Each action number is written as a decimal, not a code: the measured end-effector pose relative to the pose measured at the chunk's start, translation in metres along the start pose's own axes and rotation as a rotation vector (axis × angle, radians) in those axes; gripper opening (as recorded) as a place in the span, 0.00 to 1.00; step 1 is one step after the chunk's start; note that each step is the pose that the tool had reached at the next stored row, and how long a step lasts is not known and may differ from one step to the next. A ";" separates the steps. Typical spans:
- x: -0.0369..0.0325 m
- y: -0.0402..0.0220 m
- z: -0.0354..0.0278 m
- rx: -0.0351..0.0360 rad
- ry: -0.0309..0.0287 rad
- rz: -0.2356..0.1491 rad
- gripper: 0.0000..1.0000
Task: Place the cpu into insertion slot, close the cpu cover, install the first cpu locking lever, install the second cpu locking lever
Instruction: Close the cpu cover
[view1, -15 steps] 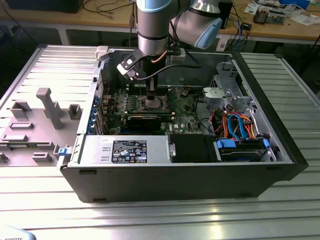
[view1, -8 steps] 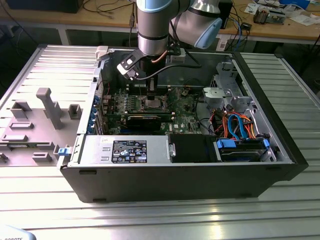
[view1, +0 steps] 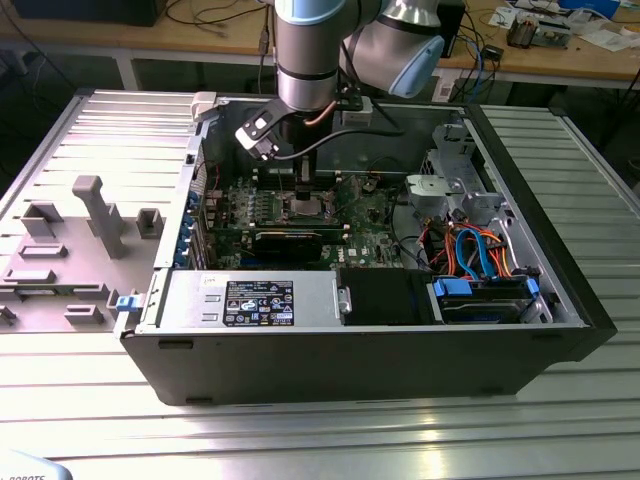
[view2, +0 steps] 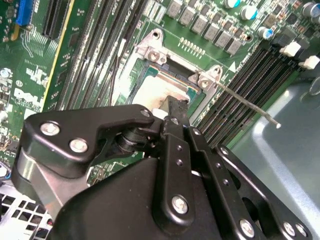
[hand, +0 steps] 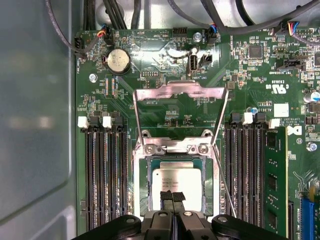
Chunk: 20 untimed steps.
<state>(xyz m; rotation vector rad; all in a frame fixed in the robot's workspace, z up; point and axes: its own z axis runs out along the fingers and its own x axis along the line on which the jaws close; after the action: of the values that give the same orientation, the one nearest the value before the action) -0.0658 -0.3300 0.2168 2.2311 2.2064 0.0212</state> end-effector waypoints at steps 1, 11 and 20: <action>0.0001 0.0006 0.0001 -0.0002 -0.0018 0.000 0.11; 0.0002 0.0009 -0.0139 -0.0001 -0.0026 0.000 0.11; 0.0004 0.0013 -0.0427 -0.0058 -0.0104 0.000 0.11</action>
<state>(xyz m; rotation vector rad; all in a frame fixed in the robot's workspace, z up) -0.0651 -0.3299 0.2595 2.2231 2.1984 0.0159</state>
